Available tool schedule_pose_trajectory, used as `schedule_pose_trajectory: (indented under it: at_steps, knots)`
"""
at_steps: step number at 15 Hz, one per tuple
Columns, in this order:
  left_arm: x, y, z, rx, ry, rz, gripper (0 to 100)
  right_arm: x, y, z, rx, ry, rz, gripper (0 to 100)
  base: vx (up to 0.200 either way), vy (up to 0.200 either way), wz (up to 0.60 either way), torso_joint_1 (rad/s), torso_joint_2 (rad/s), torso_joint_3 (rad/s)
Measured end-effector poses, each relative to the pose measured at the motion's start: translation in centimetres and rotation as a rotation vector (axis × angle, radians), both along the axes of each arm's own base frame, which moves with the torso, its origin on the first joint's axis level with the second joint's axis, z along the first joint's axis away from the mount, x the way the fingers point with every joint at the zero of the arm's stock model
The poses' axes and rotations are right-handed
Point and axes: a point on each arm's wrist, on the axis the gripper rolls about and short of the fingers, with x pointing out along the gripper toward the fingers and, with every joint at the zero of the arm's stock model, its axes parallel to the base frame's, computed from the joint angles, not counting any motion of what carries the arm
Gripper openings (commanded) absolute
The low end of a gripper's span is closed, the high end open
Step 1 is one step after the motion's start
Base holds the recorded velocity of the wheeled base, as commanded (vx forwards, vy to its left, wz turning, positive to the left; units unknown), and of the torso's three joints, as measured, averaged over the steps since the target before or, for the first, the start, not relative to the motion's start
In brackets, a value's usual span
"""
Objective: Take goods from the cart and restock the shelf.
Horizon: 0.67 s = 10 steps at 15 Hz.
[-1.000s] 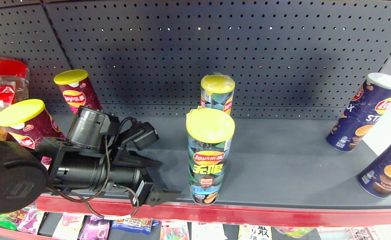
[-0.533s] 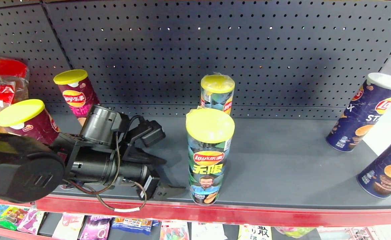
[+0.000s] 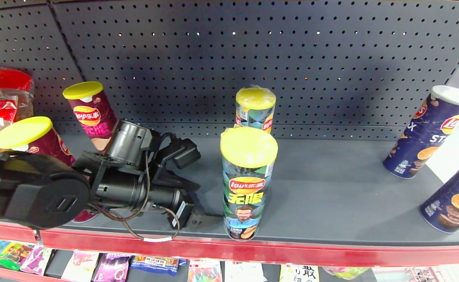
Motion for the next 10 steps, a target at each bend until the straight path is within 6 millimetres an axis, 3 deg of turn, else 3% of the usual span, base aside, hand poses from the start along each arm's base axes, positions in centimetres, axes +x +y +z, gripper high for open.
schedule_pose_trajectory:
  at_steps: [10]
  knots:
    - [0.20,0.03,0.13,-0.003,-0.001,0.011,100,0.00,0.00,0.00,0.000,0.000,0.000,100,0.000,0.000,0.00,0.000,0.00,0.000]
